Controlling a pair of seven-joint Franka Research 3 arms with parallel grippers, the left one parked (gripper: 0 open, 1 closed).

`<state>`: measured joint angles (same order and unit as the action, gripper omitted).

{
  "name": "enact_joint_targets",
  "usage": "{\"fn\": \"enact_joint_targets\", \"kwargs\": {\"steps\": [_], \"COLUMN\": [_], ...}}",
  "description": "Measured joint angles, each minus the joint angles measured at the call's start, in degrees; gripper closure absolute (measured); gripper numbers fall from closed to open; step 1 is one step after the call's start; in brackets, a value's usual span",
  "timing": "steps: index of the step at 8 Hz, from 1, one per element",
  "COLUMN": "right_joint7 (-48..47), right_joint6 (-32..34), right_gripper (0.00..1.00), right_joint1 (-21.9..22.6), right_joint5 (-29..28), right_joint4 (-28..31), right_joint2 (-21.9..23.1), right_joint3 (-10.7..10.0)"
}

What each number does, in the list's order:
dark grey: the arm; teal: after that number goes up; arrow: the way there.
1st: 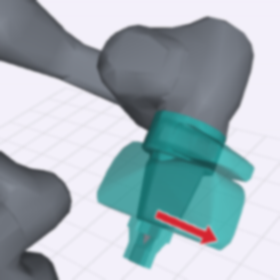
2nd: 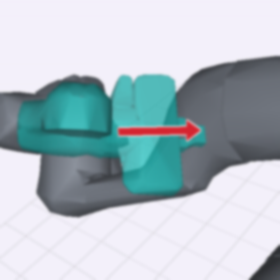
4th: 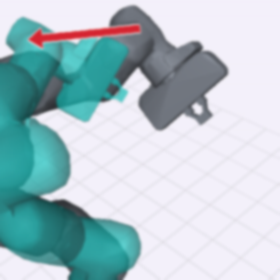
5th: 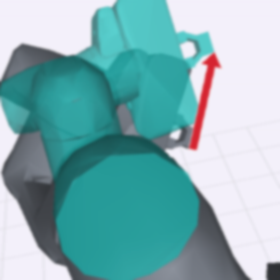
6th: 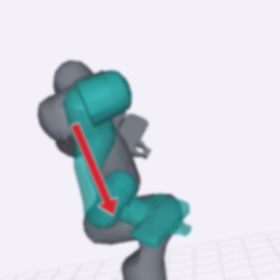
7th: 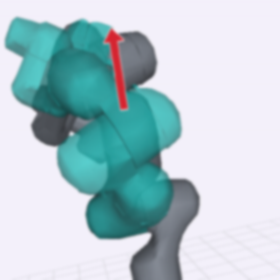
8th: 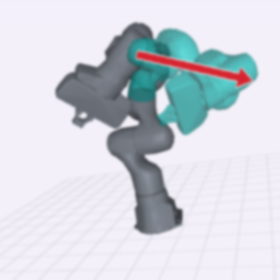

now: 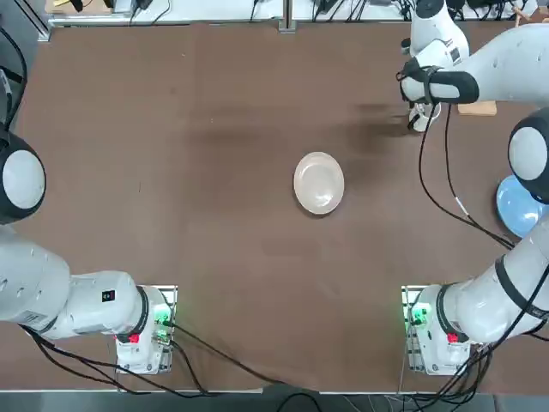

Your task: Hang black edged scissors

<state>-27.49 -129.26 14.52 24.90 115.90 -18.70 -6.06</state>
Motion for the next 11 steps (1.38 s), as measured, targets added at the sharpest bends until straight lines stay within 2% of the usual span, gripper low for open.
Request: {"fn": "enact_joint_targets", "kwargs": {"steps": [1,5,9,11], "right_joint7": [0.0,-0.2,-0.2,0.6], "right_joint6": [0.0,3.4,18.1,23.2], "right_gripper": [0.66,0.83,0.84,0.84], "right_joint1": [0.0,0.2,0.5,0.4], "right_joint5": [0.0,0.9,0.6,-3.9], "right_joint4": [0.0,-2.5,-11.7,-17.2], "right_joint2": [0.0,0.7,1.5,2.1], "right_joint3": [0.1,0.2,1.0,1.0]}}
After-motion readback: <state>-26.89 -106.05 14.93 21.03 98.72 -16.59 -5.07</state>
